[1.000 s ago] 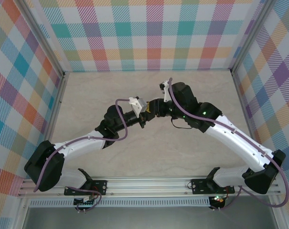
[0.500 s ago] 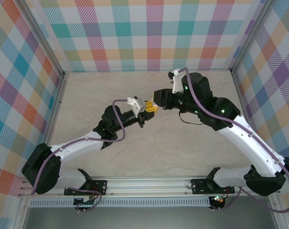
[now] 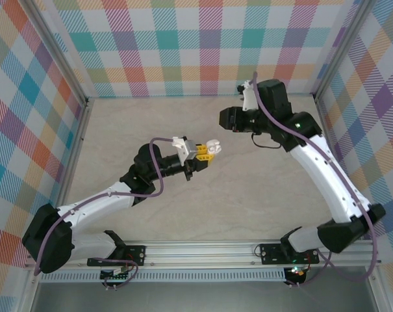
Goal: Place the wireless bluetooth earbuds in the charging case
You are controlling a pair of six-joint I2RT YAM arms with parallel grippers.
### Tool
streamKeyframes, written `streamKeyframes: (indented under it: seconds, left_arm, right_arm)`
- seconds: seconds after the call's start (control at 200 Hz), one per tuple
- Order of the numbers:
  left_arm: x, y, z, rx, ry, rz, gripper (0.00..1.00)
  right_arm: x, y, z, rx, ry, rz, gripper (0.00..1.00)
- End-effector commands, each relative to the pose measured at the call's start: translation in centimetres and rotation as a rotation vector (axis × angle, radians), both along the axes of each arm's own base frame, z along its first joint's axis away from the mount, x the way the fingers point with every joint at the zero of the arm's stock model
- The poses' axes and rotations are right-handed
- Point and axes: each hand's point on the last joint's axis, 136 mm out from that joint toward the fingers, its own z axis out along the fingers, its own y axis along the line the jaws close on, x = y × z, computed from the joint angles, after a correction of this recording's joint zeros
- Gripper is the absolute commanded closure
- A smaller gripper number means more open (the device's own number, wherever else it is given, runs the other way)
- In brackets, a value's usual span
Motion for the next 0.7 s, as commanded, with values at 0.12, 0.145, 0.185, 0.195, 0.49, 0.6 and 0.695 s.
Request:
streamKeyframes:
  seconds: [0.12,0.145,0.185,0.195,0.49,0.6,0.695]
  left_arm:
    - [-1.3,0.0,0.8,0.019,-0.014,-0.047,1.00]
    - [-1.4,-0.1,0.8,0.025,-0.012,-0.051,1.00]
    - [-1.4,-0.2,0.7,0.033,-0.006,-0.056,1.00]
    - [-1.4,-0.2,0.7,0.033,-0.007,-0.057,1.00]
    - [-0.7,-0.4,0.7,0.022,-0.008,-0.035,1.00]
    - [-0.3,-0.6,0.6,0.003,-0.001,-0.029,1.00]
    - [0.1,-0.5,0.1,-0.013,0.001,-0.003,1.00]
  right_arm:
    - [0.3,2.8,-2.9,0.032,0.101,0.187,0.65]
    - [0.4,3.0,-3.1,0.039,0.110,0.196,0.65]
    - [0.5,3.4,-3.4,0.052,0.123,0.210,0.65]
    - [0.6,3.5,-3.5,0.055,0.126,0.214,0.65]
    - [-0.3,4.3,-3.9,0.100,0.164,0.271,0.83]
    - [-1.0,4.2,-3.2,0.112,0.162,0.284,0.85]
    - [-1.5,4.1,-2.9,0.123,0.158,0.294,0.85]
